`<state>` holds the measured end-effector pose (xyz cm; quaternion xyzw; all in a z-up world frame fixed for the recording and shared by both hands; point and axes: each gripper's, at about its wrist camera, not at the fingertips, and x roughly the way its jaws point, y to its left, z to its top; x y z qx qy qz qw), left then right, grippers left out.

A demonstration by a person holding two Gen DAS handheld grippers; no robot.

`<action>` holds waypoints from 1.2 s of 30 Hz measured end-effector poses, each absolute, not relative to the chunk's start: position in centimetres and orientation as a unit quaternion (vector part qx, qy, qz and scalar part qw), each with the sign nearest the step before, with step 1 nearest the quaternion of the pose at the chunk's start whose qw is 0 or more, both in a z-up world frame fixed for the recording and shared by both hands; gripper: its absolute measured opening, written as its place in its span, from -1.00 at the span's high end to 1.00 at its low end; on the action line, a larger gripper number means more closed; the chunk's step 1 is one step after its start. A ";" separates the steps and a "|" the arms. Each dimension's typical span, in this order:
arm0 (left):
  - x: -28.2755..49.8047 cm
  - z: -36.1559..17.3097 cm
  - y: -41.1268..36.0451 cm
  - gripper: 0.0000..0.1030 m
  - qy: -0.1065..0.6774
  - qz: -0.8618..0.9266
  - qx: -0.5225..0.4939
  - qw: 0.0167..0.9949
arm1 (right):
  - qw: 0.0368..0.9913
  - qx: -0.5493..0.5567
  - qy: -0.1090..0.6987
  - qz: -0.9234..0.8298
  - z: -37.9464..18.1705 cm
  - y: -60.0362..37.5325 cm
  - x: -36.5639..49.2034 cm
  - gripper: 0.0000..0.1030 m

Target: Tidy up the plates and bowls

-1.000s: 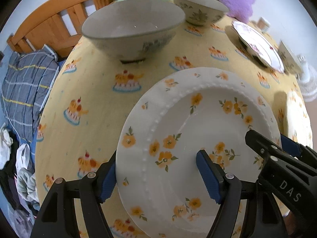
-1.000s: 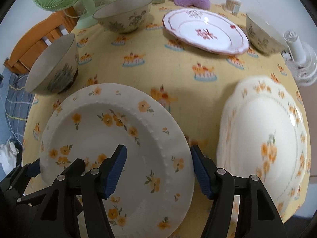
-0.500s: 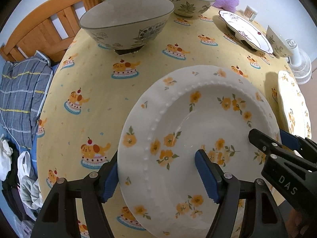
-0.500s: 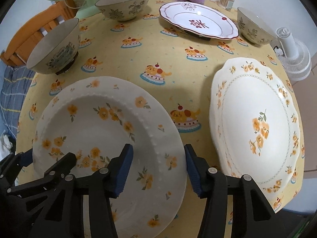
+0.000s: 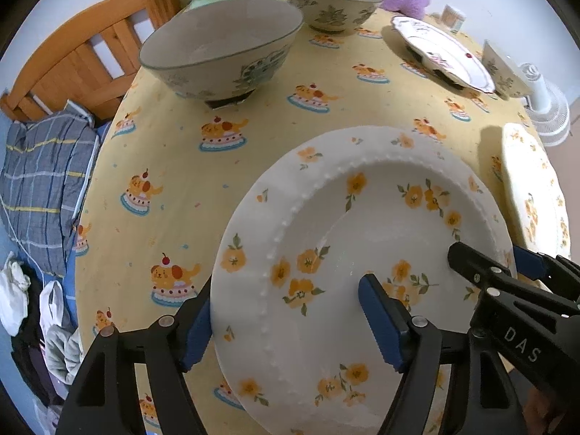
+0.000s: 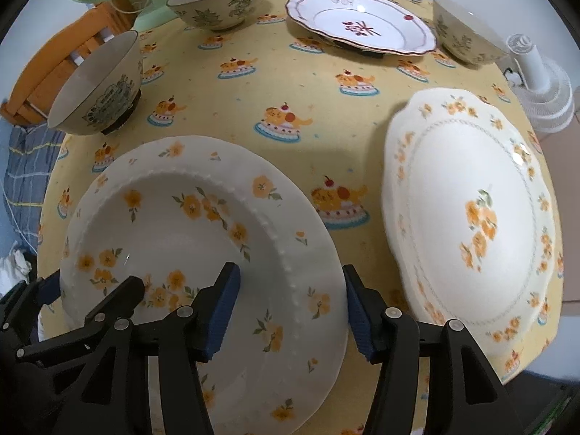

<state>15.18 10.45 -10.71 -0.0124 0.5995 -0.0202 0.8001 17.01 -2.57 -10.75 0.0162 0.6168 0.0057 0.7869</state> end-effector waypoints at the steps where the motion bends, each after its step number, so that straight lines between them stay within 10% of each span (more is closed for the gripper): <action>1: 15.0 -10.5 10.4 -0.46 0.598 -0.025 -0.013 0.801 | 0.788 0.015 0.616 0.003 -10.4 -2.7 16.8 -0.16; 36: 15.7 -6.6 -6.0 -0.47 0.579 -0.062 0.026 0.813 | 0.815 0.052 0.576 -0.041 -5.4 -18.7 14.9 -0.16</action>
